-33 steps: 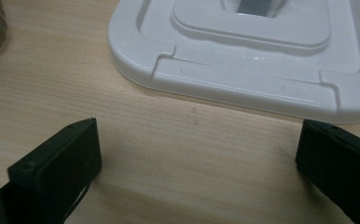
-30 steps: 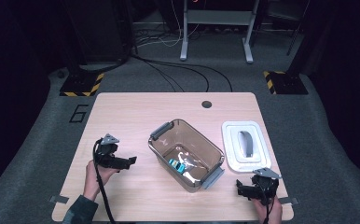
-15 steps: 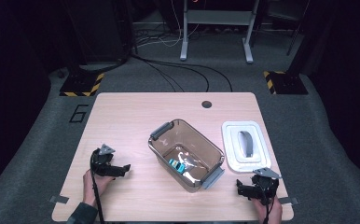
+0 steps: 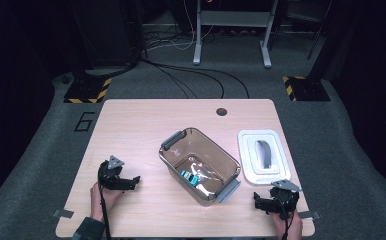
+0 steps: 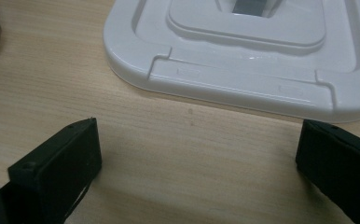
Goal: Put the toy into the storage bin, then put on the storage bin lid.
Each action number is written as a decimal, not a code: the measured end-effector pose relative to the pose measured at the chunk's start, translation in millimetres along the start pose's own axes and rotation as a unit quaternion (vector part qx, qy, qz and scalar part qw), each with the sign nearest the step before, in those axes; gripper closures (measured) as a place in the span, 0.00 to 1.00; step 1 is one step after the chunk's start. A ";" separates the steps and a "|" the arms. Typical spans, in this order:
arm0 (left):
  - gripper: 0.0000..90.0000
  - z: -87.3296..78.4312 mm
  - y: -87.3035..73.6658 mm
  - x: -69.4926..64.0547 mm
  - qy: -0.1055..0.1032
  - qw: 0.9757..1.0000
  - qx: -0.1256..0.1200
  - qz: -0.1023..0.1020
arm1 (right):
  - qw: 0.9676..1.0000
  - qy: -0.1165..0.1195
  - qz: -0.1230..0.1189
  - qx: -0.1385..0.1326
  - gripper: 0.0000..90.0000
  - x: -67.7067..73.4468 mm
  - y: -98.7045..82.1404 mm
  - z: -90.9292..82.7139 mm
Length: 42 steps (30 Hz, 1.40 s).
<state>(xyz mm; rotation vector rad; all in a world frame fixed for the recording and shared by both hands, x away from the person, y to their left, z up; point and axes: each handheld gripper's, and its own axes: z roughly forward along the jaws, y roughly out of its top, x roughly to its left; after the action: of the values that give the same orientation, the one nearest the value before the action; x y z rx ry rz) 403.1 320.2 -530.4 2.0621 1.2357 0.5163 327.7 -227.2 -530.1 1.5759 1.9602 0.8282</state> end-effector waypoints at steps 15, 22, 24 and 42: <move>0.00 -0.6 -1.4 -1.6 0.004 1.000 -0.003 -0.003 | 1.000 0.000 0.002 0.002 0.00 0.0 0.4 -0.2; 0.00 -1.5 -2.5 -2.9 0.003 1.000 -0.003 -0.004 | 0.999 0.014 -0.010 0.028 0.00 -3.3 6.2 0.0; 0.00 -2.4 -2.9 -3.1 0.005 1.000 -0.001 -0.002 | 0.999 0.015 -0.011 0.030 0.00 -4.9 7.7 0.8; 0.00 -2.9 -3.9 -5.6 0.009 1.000 -0.004 -0.008 | 0.999 0.034 -0.007 0.007 0.00 -21.0 48.9 -8.1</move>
<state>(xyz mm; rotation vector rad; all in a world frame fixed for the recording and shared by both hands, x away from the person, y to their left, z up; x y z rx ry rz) 396.3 317.6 -531.1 2.0430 1.2581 0.5315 359.9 -241.6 -489.4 1.5603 2.0260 0.8742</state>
